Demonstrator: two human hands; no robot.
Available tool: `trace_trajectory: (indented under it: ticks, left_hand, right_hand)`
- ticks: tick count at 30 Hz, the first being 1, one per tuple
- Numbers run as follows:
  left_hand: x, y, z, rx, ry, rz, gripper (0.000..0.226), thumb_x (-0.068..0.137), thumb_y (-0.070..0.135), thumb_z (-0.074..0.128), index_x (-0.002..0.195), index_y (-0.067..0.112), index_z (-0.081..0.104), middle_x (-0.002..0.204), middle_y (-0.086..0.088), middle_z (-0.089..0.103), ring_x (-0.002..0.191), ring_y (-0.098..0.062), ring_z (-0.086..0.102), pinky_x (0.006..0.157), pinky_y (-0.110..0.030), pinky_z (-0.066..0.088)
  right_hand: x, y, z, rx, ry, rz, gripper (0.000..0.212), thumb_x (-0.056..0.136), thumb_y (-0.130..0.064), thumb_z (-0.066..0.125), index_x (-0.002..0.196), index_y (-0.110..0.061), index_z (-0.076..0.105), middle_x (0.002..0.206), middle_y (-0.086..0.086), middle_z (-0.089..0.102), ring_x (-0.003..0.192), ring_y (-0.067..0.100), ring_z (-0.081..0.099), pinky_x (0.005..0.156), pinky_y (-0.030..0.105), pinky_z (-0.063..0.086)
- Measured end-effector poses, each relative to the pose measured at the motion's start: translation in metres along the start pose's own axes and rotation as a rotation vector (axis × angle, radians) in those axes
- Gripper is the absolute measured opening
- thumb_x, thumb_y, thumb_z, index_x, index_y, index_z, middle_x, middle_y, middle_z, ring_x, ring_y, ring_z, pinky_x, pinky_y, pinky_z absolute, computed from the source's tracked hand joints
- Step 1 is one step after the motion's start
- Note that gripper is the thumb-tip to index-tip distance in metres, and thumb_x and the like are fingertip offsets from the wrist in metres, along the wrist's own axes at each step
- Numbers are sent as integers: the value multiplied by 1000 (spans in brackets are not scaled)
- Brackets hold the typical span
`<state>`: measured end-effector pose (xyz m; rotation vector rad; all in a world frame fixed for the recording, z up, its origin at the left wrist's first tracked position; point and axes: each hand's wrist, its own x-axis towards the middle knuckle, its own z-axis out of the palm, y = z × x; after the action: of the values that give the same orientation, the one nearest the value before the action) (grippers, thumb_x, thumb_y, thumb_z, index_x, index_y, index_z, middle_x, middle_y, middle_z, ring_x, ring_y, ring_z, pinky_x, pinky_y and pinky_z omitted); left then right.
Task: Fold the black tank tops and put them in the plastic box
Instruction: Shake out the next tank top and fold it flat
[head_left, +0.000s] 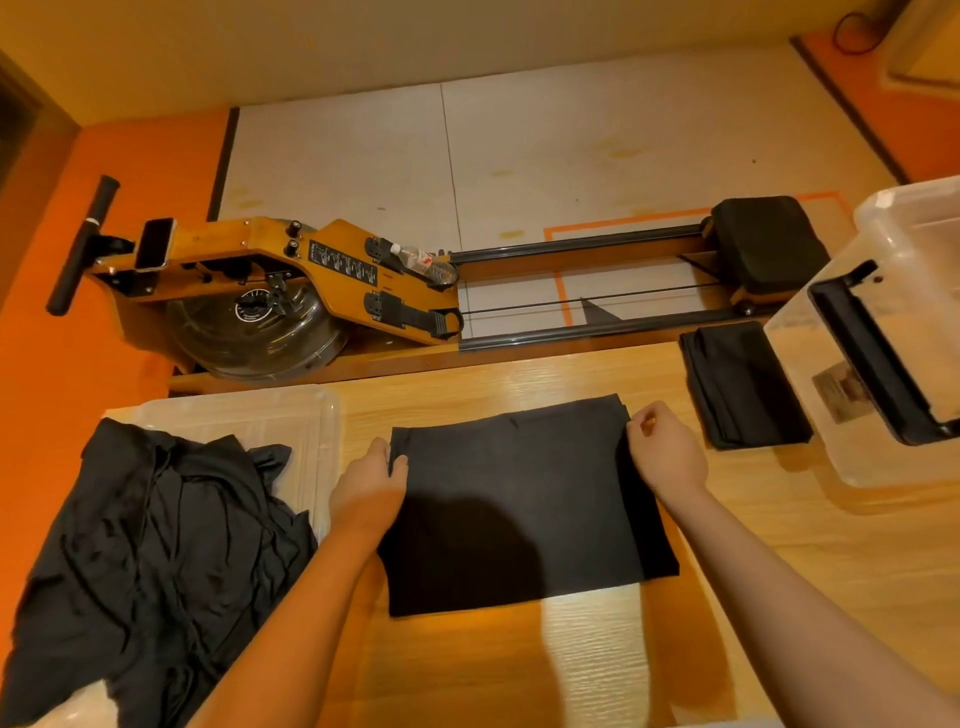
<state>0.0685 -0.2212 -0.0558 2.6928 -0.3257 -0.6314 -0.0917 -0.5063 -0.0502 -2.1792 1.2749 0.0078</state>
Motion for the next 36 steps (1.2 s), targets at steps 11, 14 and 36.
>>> trace_trajectory:
  ticks: [11, 14, 36]
  left_hand:
    - [-5, 17, -3, 117, 67, 2, 30, 100, 43, 37, 110, 14, 40, 82, -5, 60, 75, -29, 59, 60, -34, 39]
    - [-2, 27, -1, 148, 51, -35, 36, 100, 44, 38, 116, 12, 37, 93, -10, 65, 83, -32, 63, 63, -35, 42]
    - [29, 239, 70, 723, -292, 1244, 34, 90, 15, 62, 123, 19, 58, 122, -4, 57, 116, -22, 44, 88, -32, 35]
  right_hand:
    - [-22, -1, -2, -33, 57, 19, 13, 93, -29, 58, 100, -18, 57, 84, 0, 63, 79, 21, 61, 63, 31, 46]
    - [-27, -1, -2, 8, 165, 31, 9, 96, -23, 53, 99, -15, 56, 77, 2, 61, 71, 23, 60, 58, 30, 43]
    - [-113, 49, -3, -116, 38, 74, 12, 96, -24, 49, 103, -15, 52, 97, 2, 59, 92, 20, 54, 68, 33, 48]
